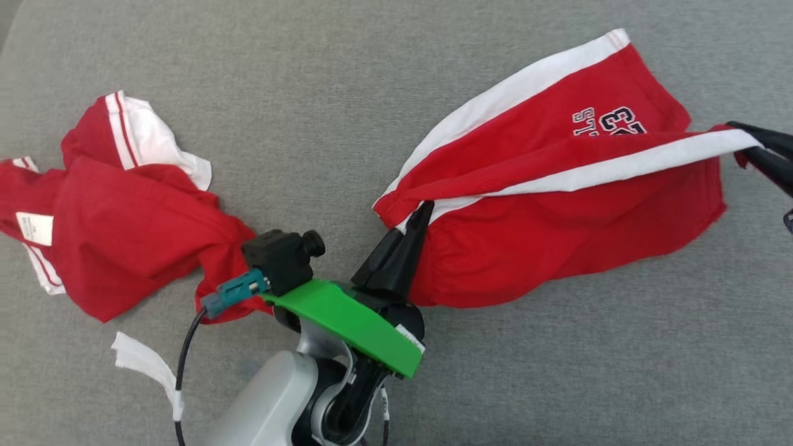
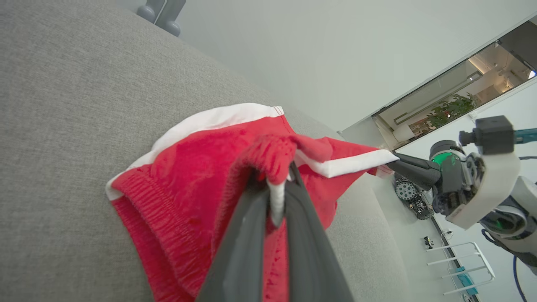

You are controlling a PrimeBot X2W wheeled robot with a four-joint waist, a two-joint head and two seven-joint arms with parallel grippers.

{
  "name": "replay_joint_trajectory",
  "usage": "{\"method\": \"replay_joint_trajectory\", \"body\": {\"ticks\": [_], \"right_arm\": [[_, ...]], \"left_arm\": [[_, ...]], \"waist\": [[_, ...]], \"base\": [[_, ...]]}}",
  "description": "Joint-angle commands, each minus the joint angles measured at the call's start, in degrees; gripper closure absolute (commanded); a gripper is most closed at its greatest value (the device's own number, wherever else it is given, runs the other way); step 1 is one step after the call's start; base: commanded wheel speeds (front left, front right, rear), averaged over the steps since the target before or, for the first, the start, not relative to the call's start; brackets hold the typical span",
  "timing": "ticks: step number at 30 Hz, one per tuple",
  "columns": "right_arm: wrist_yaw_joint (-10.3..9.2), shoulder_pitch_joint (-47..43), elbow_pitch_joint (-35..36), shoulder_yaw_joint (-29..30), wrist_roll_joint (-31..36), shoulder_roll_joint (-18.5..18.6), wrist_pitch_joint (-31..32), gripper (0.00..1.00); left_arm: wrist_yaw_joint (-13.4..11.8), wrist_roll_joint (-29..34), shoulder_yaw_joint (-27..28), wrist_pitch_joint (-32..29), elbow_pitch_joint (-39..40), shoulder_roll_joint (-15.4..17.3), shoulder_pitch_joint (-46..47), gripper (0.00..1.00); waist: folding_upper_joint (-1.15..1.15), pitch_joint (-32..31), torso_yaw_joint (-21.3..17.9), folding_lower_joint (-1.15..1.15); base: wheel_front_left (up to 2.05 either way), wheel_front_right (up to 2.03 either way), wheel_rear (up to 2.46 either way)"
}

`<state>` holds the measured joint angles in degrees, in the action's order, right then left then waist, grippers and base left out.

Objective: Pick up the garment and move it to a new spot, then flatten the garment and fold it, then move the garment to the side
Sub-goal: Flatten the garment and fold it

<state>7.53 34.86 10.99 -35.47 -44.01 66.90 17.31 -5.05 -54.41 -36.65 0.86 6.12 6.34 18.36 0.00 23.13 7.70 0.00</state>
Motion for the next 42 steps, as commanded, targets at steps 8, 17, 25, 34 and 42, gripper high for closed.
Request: {"method": "replay_joint_trajectory", "body": {"ticks": [8,17,25,34,42], "right_arm": [[-0.07,16.9,-7.0,-10.2,-3.2,-1.7,5.8,1.0],[-0.07,28.5,-13.8,-19.0,-5.3,-2.5,6.7,1.0],[-0.07,34.8,-19.5,-22.9,-3.5,-2.8,2.6,0.0],[-0.07,38.2,-24.8,-23.8,-5.1,-4.7,-1.8,0.0],[-0.04,32.6,-29.6,-17.0,-10.9,-9.0,-7.0,0.0]], "left_arm": [[1.1,-2.0,-1.2,0.9,-5.4,-2.9,7.8,1.0],[0.9,-5.7,-4.0,4.2,-9.8,-3.4,12.5,1.0],[0.0,-9.2,-7.2,7.2,-11.0,-3.4,15.5,0.0],[-4.2,-6.4,-6.9,10.5,-11.8,-2.2,14.8,0.0],[-11.6,3.2,-5.0,14.0,-6.3,1.2,8.0,0.0]], "waist": [[0.0,9.5,11.0,0.0],[0.0,11.2,11.7,0.0],[0.0,12.5,11.7,0.0],[0.0,12.0,9.6,0.0],[0.0,8.4,6.6,0.0]], "base": [[0.0,0.0,0.0],[0.0,0.0,0.0],[0.0,0.0,0.0],[0.0,0.0,0.0],[0.0,0.0,0.0]]}}
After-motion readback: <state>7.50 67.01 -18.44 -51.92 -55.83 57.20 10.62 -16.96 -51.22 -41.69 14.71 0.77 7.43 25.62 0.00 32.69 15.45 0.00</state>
